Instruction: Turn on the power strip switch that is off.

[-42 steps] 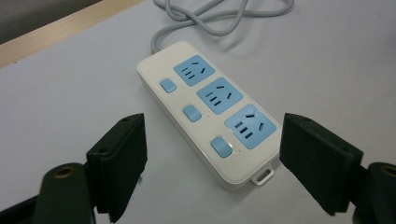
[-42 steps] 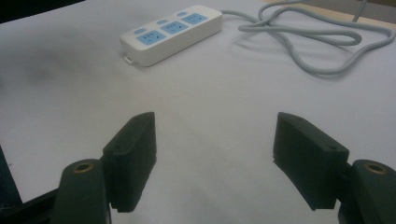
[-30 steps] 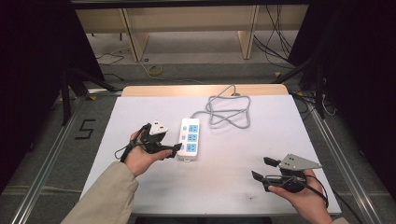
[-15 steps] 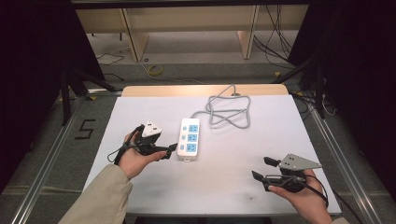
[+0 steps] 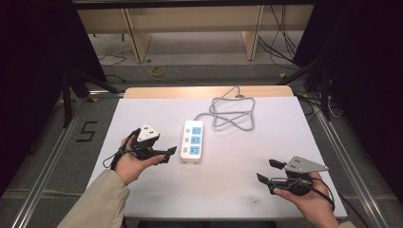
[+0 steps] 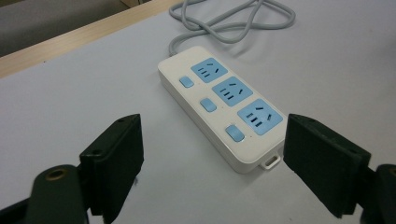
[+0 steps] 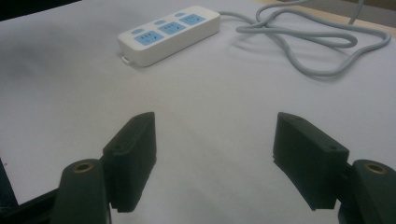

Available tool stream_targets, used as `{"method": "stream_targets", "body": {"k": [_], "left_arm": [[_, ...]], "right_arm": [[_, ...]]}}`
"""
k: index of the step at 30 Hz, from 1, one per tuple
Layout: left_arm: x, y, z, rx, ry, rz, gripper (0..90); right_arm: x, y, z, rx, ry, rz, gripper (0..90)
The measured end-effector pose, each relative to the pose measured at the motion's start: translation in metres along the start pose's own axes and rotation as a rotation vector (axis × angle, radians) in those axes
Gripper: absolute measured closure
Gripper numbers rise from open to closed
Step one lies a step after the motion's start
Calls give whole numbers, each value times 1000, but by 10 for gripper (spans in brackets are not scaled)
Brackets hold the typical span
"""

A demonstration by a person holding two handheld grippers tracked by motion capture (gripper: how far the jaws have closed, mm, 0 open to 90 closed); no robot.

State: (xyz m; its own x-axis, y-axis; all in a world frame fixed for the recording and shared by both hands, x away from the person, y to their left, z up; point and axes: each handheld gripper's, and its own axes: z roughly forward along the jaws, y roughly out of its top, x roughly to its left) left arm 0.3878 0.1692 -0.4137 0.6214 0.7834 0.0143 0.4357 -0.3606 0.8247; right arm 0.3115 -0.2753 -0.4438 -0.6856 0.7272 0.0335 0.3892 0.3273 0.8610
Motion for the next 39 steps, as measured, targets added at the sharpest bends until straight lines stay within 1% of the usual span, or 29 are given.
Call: {"method": "stream_targets", "body": {"k": [5,12,16,22,28,32,35,39], "left_arm": [[0,-3,-4,-21,2,-4,191],[1,-10,-8,-24,7,-4,182],[1,-16,-10,-24,8,3,176],[3,-26,-14,-23,16,5,160],[6,-38,-22,-31,23,-1,157],[8,-48,-28,-17,32,6,156],[8,-56,-32,-8,40,3,156],[9,-59,-36,-8,44,2,156]], "right_arm": [[-1,0,-1,-1,-1,-4,306],[-2,0,-1,-4,-4,1,306],[-3,0,-1,-5,-5,-1,306],[-4,0,-2,-5,-7,0,306],[-5,-1,-2,-4,-7,1,306],[-7,-1,-3,-3,-12,1,306],[-7,-2,-3,-3,-11,2,306],[-7,-1,-3,-3,-12,0,306]]}}
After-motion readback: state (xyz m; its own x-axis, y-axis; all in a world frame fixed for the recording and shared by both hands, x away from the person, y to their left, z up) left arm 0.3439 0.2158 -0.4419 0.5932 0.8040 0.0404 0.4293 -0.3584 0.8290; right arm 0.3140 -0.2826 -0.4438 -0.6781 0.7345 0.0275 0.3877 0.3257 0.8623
